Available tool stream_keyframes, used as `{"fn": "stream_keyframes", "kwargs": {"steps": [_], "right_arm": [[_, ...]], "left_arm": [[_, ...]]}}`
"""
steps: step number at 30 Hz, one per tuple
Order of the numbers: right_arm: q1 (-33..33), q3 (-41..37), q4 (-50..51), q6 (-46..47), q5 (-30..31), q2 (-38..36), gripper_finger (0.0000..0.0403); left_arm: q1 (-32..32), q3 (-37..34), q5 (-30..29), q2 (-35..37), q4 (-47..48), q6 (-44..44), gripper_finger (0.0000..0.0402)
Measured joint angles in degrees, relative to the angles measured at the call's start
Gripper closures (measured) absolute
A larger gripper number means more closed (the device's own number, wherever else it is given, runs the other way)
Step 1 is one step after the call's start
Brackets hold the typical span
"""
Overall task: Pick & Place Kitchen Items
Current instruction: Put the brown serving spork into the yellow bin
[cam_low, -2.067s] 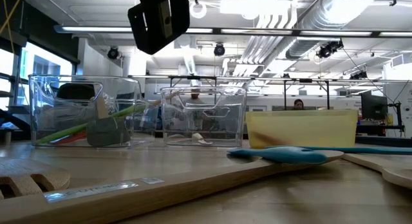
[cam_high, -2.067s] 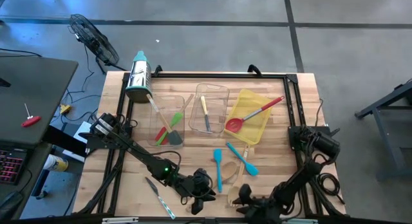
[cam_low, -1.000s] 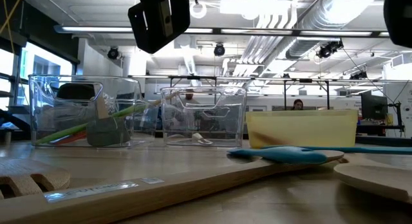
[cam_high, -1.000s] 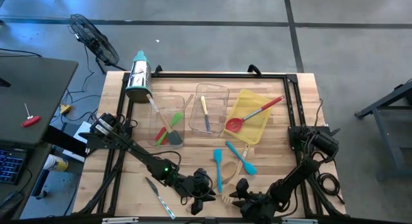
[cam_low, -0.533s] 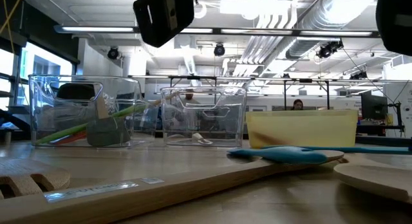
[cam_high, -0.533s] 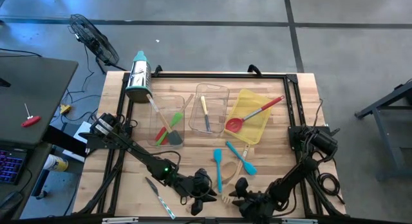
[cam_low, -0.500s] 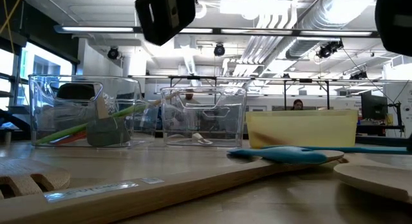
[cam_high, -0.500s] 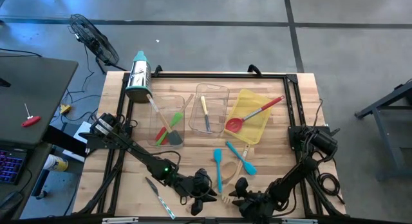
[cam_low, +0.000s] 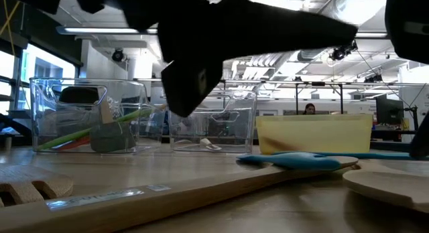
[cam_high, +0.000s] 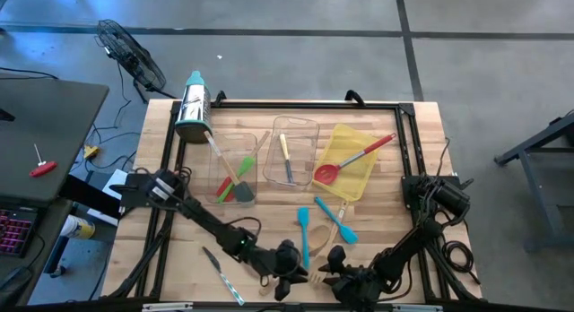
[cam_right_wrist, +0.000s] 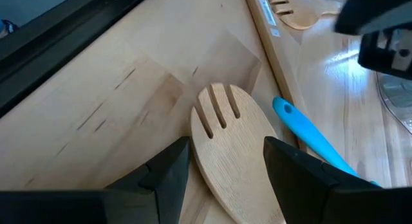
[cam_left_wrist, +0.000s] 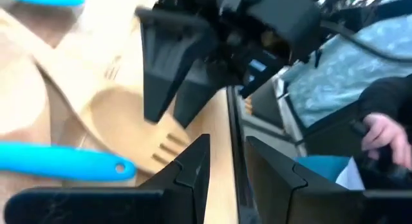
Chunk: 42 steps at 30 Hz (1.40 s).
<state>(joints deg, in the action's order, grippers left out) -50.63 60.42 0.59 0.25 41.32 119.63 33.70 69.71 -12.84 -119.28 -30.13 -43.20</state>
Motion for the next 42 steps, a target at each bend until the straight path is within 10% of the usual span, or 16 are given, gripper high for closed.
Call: {"fn": "stream_keyframes", "kwargs": {"steps": [31, 42], "right_arm": [[0.81, -0.09, -0.45, -0.27, -0.13, 0.0, 0.0209], [0.83, -0.09, -0.51, -0.31, -0.26, 0.0, 0.0209]], "left_arm": [[-0.34, 9.68, 0.12, -2.84, 30.06, -9.87, 0.0307], [-2.2, 10.51, 1.46, -6.14, 26.25, -12.56, 0.0307]]}}
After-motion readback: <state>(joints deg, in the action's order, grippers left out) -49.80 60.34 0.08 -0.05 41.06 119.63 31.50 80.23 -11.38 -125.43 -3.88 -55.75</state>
